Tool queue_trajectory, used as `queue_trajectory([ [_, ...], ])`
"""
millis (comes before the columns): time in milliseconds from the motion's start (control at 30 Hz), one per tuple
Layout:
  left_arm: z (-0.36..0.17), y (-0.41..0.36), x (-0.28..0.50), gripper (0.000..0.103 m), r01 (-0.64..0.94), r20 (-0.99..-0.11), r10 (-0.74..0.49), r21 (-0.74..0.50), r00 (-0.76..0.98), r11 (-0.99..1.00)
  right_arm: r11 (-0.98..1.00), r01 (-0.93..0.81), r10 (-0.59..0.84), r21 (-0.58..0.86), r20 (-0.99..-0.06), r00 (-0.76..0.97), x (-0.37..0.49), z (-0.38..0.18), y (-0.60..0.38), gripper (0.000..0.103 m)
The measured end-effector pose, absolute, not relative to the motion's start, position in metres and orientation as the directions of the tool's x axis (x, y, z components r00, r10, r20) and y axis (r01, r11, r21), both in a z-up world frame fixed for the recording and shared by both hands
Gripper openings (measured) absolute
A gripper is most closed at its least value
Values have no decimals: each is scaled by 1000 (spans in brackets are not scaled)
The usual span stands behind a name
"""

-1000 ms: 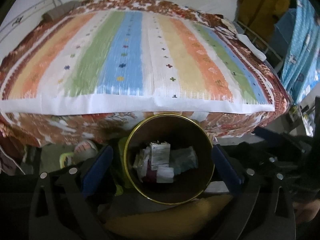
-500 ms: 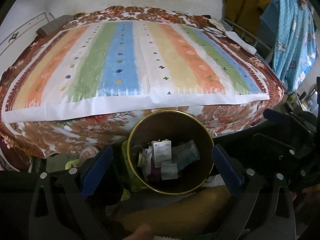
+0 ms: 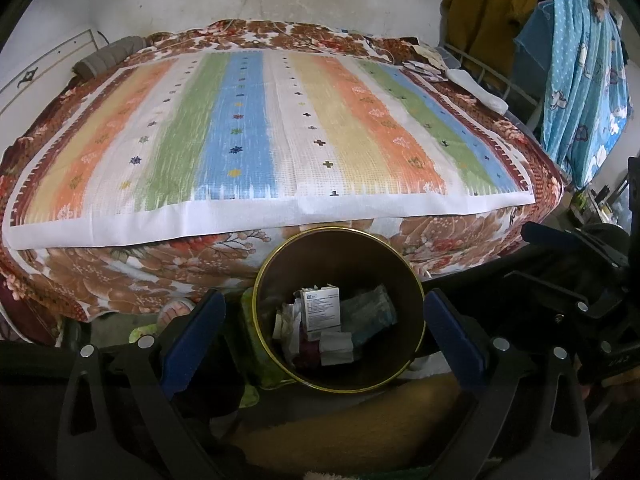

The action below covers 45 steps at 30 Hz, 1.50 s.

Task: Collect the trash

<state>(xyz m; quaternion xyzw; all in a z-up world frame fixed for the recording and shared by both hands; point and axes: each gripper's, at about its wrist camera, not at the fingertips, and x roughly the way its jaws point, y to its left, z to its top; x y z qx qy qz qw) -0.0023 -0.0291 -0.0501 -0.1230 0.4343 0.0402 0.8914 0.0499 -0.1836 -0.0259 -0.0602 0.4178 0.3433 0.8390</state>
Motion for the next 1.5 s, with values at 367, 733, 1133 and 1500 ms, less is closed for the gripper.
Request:
queue_trajectory([
  [367,-48,-34,-3,97,-182,-783,-35,-188,621,965,752,-632,532,187,-738,415,50,-21,-181,94],
  [733,-50,-33,-4,97,-174,-782,-48,-197,622,965,753,-631,531,186,-738,416,49,-22,-181,94],
  [1133,-49,-33,-4,97,-174,-781,-48,-198,623,965,753,-630,533,188,-736,417,48,-21,-180,94],
  [1500,-49,-33,-4,97,-175,-782,-48,-198,622,964,752,-632,532,187,-738,414,47,-21,-178,94],
])
